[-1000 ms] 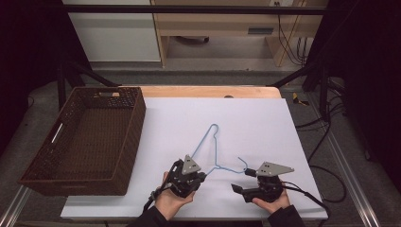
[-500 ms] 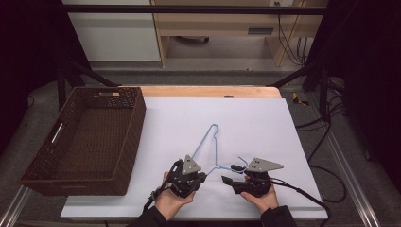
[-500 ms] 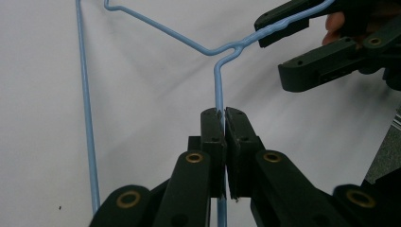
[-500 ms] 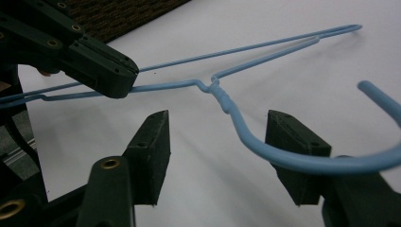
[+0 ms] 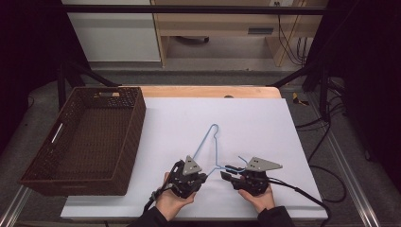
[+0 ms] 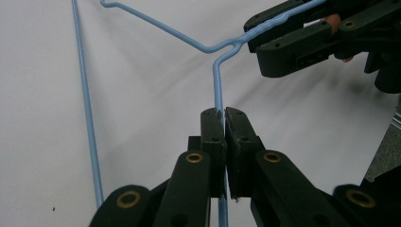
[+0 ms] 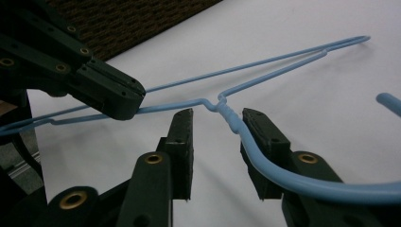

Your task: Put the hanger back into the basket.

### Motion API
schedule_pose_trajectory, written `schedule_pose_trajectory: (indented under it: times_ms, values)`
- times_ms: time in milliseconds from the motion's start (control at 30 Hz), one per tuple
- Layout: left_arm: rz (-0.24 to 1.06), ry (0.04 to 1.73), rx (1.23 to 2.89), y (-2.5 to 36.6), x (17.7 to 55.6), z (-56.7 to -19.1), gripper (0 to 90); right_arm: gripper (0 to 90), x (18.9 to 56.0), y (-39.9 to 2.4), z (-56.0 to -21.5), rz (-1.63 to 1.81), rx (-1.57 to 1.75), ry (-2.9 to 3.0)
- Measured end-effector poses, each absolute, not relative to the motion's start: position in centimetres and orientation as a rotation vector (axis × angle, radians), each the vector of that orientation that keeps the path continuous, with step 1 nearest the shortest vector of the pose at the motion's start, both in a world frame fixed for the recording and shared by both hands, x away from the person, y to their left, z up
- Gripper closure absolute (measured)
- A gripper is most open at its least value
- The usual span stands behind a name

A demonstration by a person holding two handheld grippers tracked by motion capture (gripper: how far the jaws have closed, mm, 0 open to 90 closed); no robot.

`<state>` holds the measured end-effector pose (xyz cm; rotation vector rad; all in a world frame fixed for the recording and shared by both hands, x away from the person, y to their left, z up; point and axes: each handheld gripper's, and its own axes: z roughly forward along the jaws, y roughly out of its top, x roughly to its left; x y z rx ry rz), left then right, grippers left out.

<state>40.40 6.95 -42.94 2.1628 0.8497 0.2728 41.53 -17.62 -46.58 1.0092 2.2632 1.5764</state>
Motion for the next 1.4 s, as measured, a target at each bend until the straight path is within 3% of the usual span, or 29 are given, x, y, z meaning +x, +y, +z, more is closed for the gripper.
schedule_pose_trajectory:
  times_ms: [367,867,1200,1400]
  values:
    - [0.262,0.85,2.172,6.8,40.4,-43.4,87.2,82.9,41.6,-17.6,-46.5,1.618,1.022,2.221]
    - [0.272,0.826,2.167,6.8,40.3,-43.4,86.1,85.7,41.7,-17.8,-46.3,1.632,1.006,2.237]
    - [0.286,0.761,2.256,6.4,40.9,-41.9,48.3,85.7,41.7,-17.8,-46.3,1.628,1.003,2.242]
    - [0.245,0.769,2.344,5.4,41.6,-42.8,45.3,85.7,41.7,-17.8,-46.2,1.622,0.992,2.243]
